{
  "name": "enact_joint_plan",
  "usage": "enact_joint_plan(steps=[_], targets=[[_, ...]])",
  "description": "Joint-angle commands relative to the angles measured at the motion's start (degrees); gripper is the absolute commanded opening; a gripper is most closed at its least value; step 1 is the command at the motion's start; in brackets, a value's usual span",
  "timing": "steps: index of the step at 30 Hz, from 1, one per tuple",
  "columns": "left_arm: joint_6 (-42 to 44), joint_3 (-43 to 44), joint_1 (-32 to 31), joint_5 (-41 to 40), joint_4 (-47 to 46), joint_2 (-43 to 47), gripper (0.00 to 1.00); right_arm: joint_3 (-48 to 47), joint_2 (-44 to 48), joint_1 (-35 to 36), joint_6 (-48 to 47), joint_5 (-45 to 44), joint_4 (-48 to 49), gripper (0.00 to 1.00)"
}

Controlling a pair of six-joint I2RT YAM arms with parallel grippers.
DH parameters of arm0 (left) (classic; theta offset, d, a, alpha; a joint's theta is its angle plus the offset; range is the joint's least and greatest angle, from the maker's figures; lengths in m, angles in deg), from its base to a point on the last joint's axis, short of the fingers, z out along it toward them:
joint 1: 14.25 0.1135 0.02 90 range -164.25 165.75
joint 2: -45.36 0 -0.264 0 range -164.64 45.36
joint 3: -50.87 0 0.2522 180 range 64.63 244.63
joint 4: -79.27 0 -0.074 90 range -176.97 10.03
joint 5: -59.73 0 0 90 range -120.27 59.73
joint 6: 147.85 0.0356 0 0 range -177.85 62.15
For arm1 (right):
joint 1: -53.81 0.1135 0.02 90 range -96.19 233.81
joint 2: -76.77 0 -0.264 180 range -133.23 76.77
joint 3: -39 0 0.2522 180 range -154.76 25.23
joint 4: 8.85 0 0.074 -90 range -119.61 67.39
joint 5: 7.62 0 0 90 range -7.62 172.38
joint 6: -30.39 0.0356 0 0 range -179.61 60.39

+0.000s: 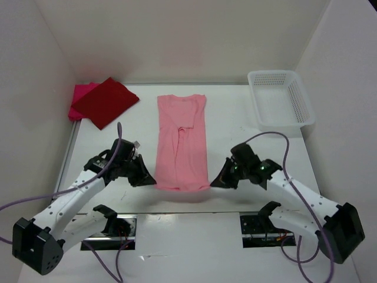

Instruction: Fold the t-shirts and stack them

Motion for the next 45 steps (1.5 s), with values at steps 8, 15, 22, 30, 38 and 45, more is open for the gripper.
enact_joint_plan(steps=[8,15,22,30,38,45], targets=[[4.0,12.6,11.2,-0.8,-19.8,-20.1,0.0,-25.4,-28.5,-19.0,-28.6,-0.7,2.6,0.0],[6.6,22.5,12.3,-5.2,-25.0,-35.6,0.0,-38.5,-43.3,-19.7,-32.5,-2.3,5.8,0.0],[9.2,31.2,14.2,-6.5,-28.1,-46.9,0.0,-50.3,-55.4,-20.8,-34.3,-2.8,5.8,0.0],[9.9,36.6,15.9,-7.9,-30.1,-56.4,0.0,-58.9,-66.0,-21.8,-35.4,-2.8,6.5,0.0],[10.6,37.2,17.7,-5.8,-33.3,-54.0,0.53,-59.7,-65.0,-21.9,-35.4,-3.3,6.5,0.25],[10.0,30.7,15.0,-4.2,-35.5,-41.8,0.39,-56.9,-54.8,-21.9,-36.5,-2.6,4.7,0.33]])
